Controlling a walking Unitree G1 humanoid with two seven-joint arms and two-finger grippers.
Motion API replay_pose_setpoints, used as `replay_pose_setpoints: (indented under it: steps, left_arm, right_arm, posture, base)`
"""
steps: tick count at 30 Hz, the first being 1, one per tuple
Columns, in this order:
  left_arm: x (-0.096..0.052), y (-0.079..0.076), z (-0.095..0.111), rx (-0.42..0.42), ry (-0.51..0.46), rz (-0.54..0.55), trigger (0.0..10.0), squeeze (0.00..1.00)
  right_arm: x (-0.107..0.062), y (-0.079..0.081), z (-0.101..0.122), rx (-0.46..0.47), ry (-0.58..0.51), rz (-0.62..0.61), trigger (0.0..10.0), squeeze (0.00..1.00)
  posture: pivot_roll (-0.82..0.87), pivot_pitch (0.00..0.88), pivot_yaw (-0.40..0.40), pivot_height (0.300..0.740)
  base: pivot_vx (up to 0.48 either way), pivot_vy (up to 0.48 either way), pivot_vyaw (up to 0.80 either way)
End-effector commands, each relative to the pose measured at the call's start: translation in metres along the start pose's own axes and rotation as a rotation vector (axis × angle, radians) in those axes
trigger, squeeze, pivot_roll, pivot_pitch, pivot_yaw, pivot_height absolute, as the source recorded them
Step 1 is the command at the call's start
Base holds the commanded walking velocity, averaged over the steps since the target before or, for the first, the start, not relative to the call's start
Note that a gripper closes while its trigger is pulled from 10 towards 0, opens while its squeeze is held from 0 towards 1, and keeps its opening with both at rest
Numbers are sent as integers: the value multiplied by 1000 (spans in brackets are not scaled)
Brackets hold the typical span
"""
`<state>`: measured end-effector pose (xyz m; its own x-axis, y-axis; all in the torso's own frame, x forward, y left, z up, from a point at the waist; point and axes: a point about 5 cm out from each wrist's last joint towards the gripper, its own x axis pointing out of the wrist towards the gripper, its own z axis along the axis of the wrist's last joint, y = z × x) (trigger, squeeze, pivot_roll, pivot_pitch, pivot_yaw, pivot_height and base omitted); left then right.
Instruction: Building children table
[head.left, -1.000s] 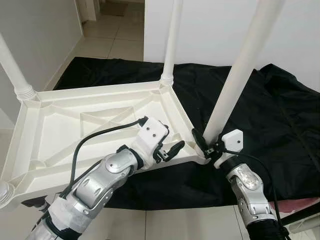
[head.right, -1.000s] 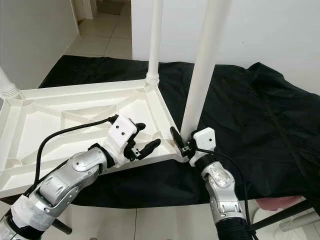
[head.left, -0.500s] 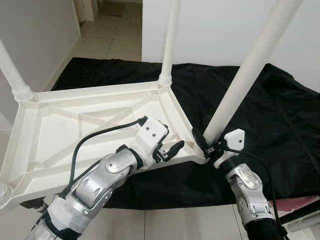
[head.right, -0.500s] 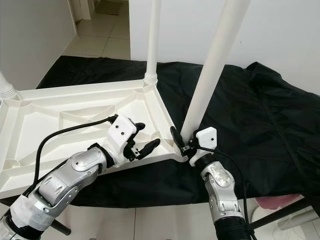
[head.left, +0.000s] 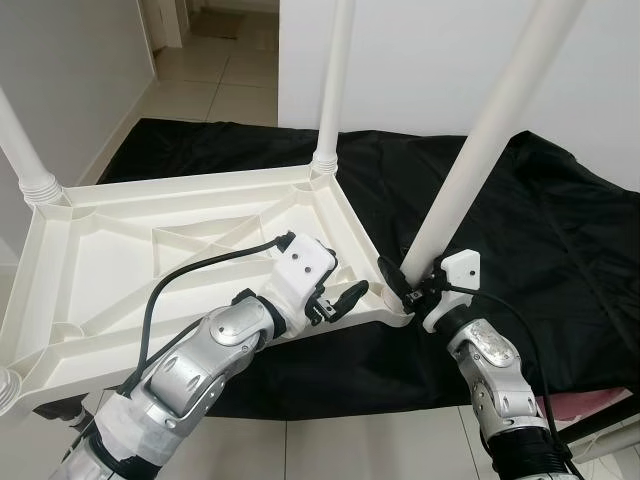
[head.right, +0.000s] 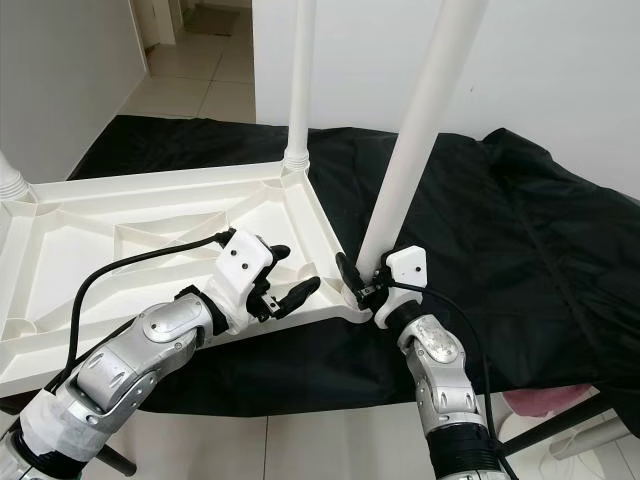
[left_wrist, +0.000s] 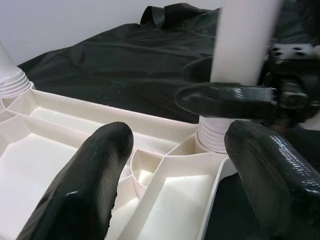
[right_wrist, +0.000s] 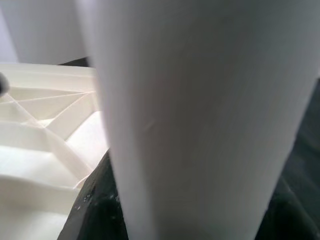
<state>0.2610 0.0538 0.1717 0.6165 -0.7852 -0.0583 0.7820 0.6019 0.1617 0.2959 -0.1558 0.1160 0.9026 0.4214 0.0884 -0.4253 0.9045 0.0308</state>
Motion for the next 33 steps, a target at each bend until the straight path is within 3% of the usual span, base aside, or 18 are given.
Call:
replay_pose_setpoints:
  steps: [1, 12, 18, 28, 33]
  left_arm:
    - [0, -8, 3, 3, -6, -145, 10000, 0]
    - [0, -8, 4, 0, -10, -142, 10000, 0]
    - [0, -8, 5, -2, -13, -134, 10000, 0]
    - [1, -7, 5, -2, -15, -125, 10000, 0]
    - [1, -7, 5, -2, -17, -124, 10000, 0]
  right_arm:
    - [-10, 3, -33, 84, 166, -13, 10000, 0]
    - [-8, 2, -28, 79, 153, -10, 10000, 0]
    - [-6, 7, -17, 75, 81, -32, 10000, 0]
    - [5, 27, -1, 104, -23, -386, 10000, 0]
    - [10, 33, 1, 131, -34, -460, 10000, 0]
  posture:
    - [19, 14, -51, 740]
    - [19, 14, -56, 740]
    - [18, 18, -59, 740]
    - [17, 22, -66, 740]
    - [22, 23, -71, 740]
  base:
    - [0, 0, 0]
    - [0, 0, 0]
    - [0, 0, 0]
    - [0, 0, 0]
    - [0, 0, 0]
